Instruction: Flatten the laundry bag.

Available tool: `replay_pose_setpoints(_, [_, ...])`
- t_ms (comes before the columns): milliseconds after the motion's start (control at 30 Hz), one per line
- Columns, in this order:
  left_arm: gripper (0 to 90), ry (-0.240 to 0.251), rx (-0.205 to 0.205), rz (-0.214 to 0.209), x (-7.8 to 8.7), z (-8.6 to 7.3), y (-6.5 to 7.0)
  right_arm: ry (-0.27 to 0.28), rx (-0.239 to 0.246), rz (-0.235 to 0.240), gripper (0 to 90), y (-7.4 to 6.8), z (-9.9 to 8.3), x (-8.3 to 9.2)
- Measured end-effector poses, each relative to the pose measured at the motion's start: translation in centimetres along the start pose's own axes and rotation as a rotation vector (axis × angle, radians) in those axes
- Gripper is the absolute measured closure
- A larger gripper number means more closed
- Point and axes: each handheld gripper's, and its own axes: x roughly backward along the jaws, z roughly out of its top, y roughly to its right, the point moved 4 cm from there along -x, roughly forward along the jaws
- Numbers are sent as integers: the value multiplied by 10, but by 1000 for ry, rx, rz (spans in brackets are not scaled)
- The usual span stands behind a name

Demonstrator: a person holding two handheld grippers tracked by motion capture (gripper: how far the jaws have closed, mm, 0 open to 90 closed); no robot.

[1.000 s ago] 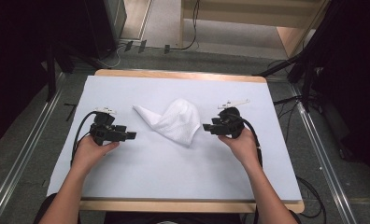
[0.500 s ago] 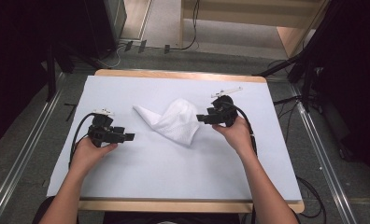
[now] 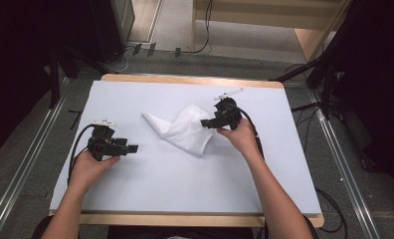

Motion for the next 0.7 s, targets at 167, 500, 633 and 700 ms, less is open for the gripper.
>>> replay_pose_setpoints(167, [371,-1,7,12,4,-4,-2,-31,3,39,419,-1,-4,-14])
replay_pose_setpoints(500, [372,10,21,13,8,-5,-5,19,11,129,865,-12,-1,-9])
replay_pose_setpoints(633, [374,11,19,12,8,-4,-5,49,37,131,871,-21,3,1])
replay_pose_setpoints(700, [374,12,19,11,8,-3,-5,59,52,133,874,-27,4,6])
